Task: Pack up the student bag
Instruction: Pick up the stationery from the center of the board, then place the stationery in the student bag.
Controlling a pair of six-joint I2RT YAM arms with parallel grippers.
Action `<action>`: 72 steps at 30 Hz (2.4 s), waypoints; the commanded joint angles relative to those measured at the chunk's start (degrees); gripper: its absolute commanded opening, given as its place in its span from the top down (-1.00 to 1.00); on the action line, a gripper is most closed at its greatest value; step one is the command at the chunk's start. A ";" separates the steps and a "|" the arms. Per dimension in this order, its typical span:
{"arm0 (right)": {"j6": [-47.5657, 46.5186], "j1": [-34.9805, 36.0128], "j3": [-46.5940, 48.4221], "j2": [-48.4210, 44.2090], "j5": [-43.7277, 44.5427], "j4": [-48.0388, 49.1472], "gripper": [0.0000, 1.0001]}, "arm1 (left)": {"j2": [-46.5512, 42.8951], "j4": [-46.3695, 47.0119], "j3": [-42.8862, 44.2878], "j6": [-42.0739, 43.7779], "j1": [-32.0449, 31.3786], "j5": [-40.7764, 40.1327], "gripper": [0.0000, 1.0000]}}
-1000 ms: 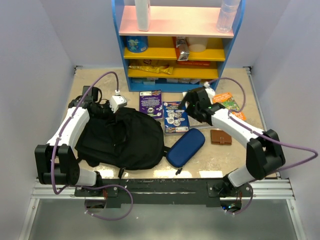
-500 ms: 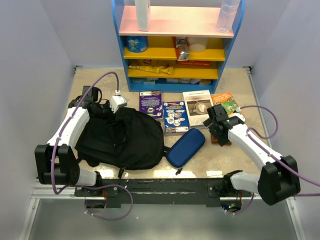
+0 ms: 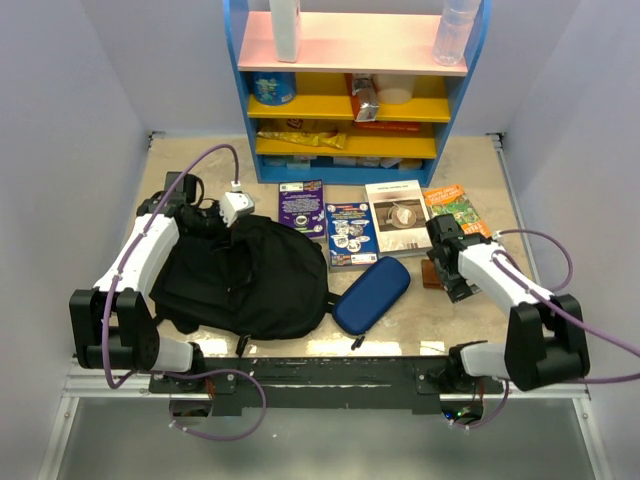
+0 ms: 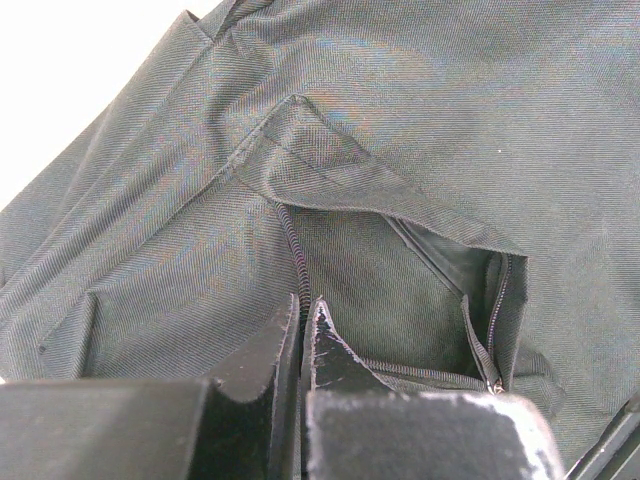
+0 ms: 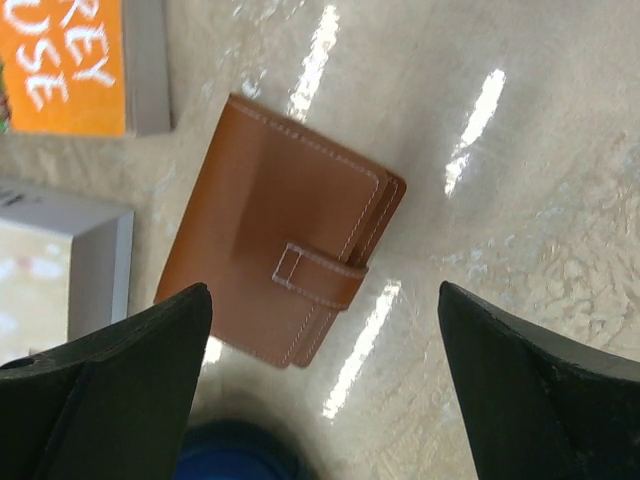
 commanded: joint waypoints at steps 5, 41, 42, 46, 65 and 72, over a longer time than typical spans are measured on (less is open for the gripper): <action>0.00 -3.68 5.91 6.90 3.63 2.01 -0.95 | -0.45 0.16 0.75 2.15 0.42 1.58 1.00; -12.65 4.04 -2.54 -11.09 -3.14 9.48 0.75 | 1.66 -1.77 4.18 2.59 0.42 2.99 1.00; -12.92 5.36 -2.01 -13.20 -2.97 9.48 0.66 | 1.75 -1.86 4.27 2.59 0.42 2.90 1.00; -14.06 14.83 4.30 -13.58 -2.97 11.23 0.55 | 1.93 -1.69 4.53 2.07 0.42 2.90 1.00; -31.46 42.37 38.24 27.99 -18.60 45.08 0.28 | 1.40 -0.81 3.65 -1.10 0.42 4.13 1.00; -32.96 45.62 43.42 35.73 -21.95 48.42 0.00 | 1.58 -0.46 3.04 -1.19 0.42 4.04 1.00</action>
